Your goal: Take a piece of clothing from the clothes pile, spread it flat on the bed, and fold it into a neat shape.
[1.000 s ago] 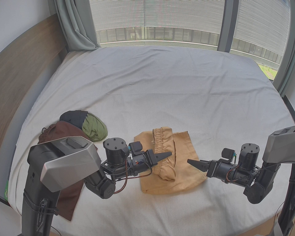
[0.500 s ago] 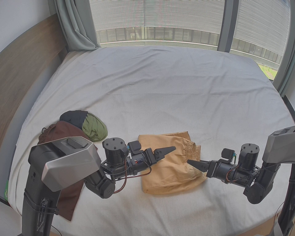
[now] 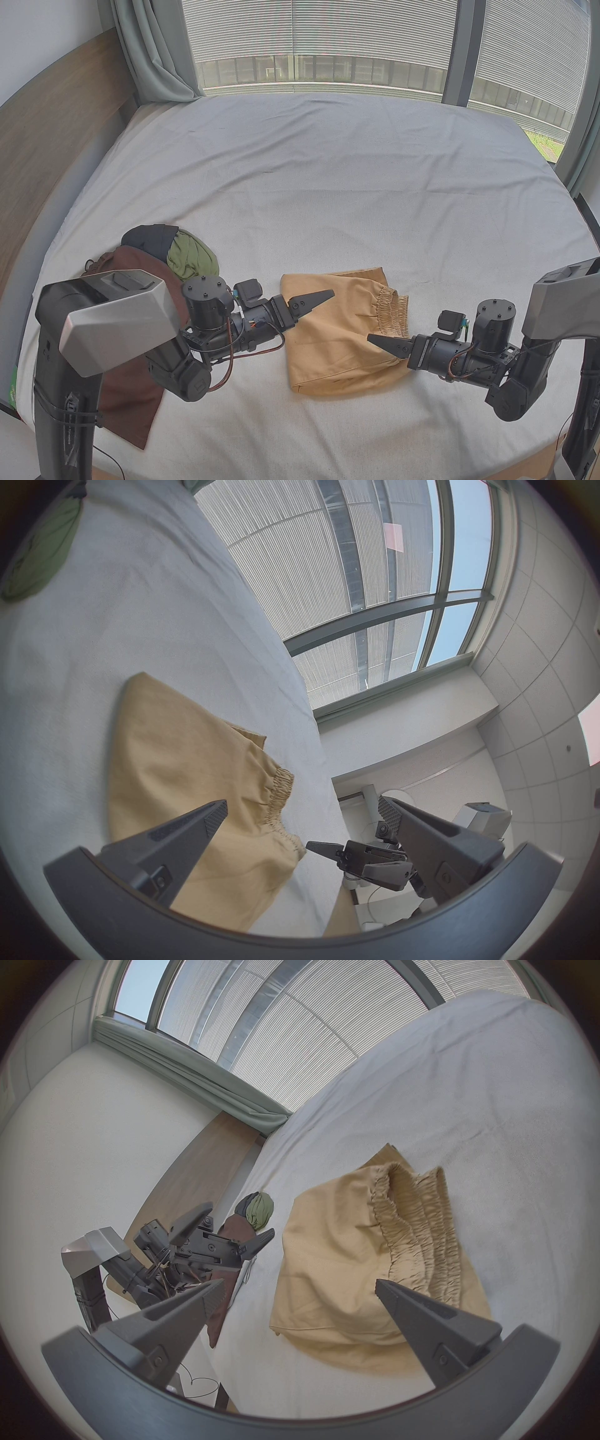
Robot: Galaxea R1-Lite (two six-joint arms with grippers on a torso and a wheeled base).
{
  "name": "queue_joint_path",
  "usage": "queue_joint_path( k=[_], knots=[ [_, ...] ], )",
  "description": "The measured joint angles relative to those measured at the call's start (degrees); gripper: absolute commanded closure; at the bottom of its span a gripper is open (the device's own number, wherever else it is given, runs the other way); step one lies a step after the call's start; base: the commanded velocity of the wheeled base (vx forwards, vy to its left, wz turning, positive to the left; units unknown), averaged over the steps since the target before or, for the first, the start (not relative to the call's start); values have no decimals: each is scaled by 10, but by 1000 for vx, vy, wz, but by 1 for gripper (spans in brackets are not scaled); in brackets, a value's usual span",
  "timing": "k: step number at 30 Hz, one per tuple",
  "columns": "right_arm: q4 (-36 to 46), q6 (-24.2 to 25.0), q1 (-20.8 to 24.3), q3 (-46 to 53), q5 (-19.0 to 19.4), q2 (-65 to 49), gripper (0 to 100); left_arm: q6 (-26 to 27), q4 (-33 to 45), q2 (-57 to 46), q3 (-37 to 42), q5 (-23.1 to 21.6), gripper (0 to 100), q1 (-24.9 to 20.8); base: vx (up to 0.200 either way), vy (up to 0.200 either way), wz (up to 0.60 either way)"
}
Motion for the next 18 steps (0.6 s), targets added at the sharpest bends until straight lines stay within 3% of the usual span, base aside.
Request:
queue_joint_path(
  k=[6, 18],
  knots=[
    [0, 6, 18, -20, -37, 31, 0, 56, -25, -13, 42, 5, 0, 20, 0, 0, 0],
    [-2, 0, 20, -29, -66, 90, 0, 67, -56, -48, 120, 2, 0, 60, 0, 0, 0]
  ],
)
